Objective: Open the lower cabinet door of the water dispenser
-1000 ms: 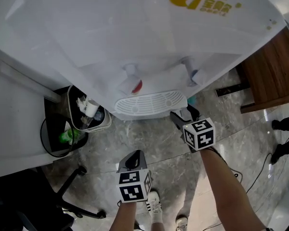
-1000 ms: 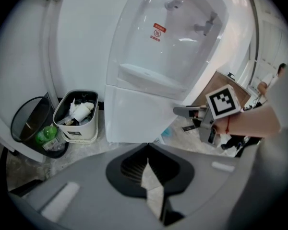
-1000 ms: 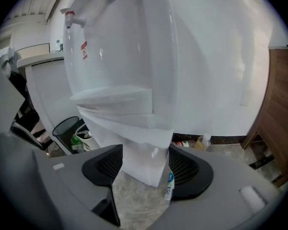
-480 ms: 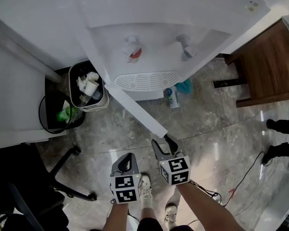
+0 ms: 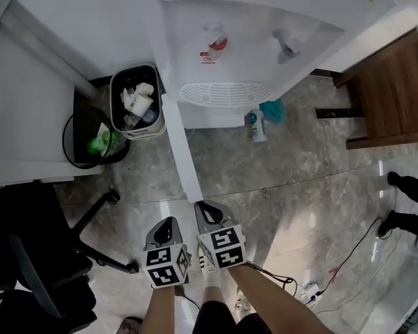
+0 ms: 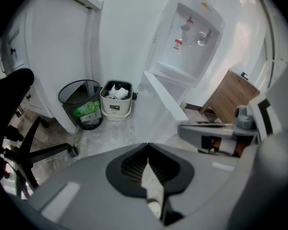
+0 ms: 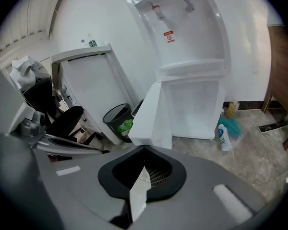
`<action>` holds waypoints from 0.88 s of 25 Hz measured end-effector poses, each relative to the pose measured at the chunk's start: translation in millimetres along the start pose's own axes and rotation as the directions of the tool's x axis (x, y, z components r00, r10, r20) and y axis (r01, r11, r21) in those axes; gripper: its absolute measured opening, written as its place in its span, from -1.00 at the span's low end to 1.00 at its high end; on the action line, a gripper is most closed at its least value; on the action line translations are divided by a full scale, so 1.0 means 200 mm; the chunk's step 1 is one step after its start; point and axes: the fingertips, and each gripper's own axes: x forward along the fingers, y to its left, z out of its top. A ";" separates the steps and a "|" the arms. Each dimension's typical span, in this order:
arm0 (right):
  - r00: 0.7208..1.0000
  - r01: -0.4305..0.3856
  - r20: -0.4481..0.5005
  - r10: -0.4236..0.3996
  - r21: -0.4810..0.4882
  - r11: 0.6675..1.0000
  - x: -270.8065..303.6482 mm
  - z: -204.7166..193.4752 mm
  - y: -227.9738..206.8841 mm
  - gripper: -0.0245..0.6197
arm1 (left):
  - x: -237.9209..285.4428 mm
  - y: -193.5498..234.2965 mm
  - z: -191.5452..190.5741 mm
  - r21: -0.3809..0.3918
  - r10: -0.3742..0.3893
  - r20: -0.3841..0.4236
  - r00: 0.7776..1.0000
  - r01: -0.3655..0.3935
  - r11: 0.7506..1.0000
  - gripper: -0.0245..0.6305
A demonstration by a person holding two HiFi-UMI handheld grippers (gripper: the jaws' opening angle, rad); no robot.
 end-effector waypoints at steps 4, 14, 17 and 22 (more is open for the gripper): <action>1.000 -0.001 -0.017 0.001 -0.021 1.000 -0.02 -0.01 0.01 -0.95 | -0.03 -0.02 0.00 -0.007 -0.006 0.005 1.000 0.006 1.000 -0.90; 0.999 -0.022 -0.032 0.026 0.112 0.993 -0.51 -0.10 0.02 -0.95 | -0.28 -0.30 -0.11 0.003 -0.043 -0.068 0.997 0.044 0.999 -0.90; 0.998 -0.008 -0.067 0.015 0.110 0.994 -0.68 -0.16 0.02 -0.95 | -0.39 -0.37 -0.17 0.022 -0.047 -0.086 0.995 0.049 0.999 -0.91; 0.998 0.010 -0.067 -0.004 0.094 0.996 -0.81 -0.19 0.05 -0.95 | -0.51 -0.41 -0.26 0.002 -0.053 -0.101 0.993 0.053 0.999 -0.90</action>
